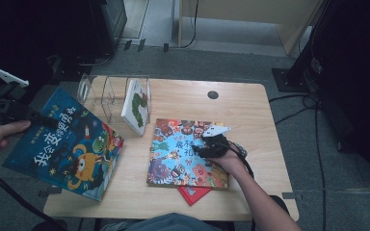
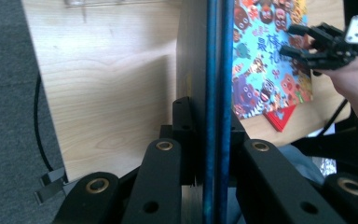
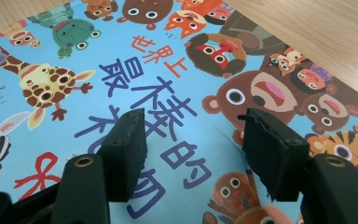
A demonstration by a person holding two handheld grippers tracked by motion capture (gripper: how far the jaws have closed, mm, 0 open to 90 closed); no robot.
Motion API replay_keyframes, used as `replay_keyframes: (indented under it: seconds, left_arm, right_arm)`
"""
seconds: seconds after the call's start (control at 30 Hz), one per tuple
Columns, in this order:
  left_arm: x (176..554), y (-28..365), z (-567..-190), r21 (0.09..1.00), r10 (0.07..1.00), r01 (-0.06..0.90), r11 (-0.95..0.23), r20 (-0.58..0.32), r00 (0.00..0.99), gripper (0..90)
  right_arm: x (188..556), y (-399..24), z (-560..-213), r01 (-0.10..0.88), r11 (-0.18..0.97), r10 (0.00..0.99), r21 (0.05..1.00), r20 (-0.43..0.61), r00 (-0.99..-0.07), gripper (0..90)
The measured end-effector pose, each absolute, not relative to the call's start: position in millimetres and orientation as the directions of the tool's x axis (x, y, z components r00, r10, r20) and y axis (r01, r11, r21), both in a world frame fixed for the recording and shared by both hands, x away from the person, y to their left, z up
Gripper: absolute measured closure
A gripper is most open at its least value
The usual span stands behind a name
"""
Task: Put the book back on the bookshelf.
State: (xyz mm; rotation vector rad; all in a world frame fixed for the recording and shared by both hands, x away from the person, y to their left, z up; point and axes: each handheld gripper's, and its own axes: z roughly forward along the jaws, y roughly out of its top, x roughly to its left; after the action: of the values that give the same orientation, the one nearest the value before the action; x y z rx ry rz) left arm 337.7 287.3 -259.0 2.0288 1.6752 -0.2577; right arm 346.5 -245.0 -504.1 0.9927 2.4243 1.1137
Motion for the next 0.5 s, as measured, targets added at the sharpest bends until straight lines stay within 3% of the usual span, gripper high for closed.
replay_keyframes:
  seconds: [0.5]
  left_arm:
    - [374.2, 307.1, -245.9, 0.242, 0.9, 0.969, -0.047, -0.41, 0.146, 83.0]
  right_arm:
    - [346.5, -245.0, -504.1, 0.468, 0.463, 0.695, 0.753, 0.019, -0.719, 39.2]
